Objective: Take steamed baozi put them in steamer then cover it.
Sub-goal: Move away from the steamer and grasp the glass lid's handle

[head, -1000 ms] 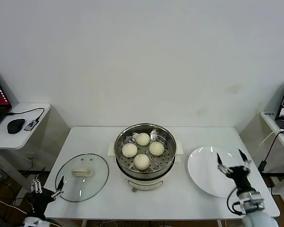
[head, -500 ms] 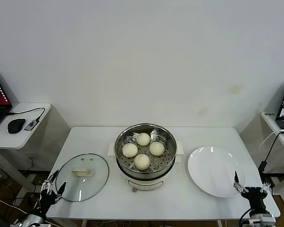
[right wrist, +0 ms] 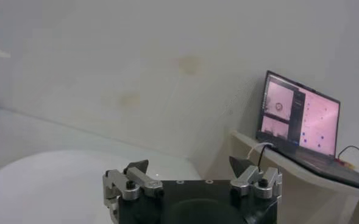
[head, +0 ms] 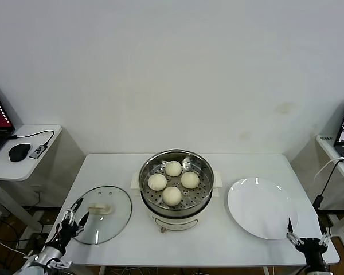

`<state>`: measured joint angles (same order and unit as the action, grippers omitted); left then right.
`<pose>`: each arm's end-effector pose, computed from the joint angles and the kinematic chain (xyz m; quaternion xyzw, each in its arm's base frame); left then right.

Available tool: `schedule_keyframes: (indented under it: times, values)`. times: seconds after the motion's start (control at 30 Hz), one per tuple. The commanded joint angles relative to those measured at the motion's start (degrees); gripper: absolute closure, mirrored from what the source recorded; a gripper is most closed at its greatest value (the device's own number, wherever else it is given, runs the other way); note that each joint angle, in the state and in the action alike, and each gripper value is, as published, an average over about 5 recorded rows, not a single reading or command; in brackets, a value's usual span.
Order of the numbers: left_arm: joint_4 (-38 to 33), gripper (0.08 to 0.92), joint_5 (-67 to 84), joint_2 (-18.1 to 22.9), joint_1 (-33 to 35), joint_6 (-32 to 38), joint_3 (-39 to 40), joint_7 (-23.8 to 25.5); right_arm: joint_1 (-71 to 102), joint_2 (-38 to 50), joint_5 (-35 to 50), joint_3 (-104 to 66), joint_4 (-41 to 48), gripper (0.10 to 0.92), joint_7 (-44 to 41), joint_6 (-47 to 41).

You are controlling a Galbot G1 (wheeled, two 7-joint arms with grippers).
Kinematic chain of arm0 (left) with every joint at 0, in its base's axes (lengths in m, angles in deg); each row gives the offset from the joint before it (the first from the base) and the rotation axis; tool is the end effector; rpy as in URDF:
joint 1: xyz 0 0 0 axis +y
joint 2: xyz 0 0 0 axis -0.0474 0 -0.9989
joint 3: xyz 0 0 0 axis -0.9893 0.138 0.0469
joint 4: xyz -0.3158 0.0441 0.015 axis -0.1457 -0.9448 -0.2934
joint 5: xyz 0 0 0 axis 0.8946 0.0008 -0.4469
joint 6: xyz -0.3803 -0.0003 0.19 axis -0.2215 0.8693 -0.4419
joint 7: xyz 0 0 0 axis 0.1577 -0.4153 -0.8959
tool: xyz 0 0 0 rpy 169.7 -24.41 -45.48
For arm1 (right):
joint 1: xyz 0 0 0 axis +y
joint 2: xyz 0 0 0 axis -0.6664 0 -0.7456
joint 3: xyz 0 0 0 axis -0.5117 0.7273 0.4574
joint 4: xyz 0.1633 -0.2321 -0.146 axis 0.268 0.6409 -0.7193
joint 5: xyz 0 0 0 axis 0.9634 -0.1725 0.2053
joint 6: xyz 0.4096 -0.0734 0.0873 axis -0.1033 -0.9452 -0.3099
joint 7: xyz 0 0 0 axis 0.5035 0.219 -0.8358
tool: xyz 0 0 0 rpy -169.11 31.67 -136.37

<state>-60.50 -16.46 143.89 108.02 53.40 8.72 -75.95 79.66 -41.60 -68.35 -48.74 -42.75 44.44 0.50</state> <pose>0.2926 0.2230 -0.4103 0.1189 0.7039 0.7000 0.0196 0.2006 -0.2146 -0.3795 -0.1219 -0.9764 0.1744 0.0375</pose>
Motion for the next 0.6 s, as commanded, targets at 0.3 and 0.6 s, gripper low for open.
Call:
schedule_keyframes:
  times: [0.3,0.6]
  values:
    - [4.69,0.177,-1.69,0.07,-7.06,0.54,2.75,0.19,2.03,-0.81,-2.21,-1.53,-1.49,0.203,0.29,0.98]
    - [6.44,0.177,-1.92,0.52,-9.16,0.51,4.39,0.84,2.19,-1.43,-3.25,-1.48,-1.19,0.203,0.20,1.38]
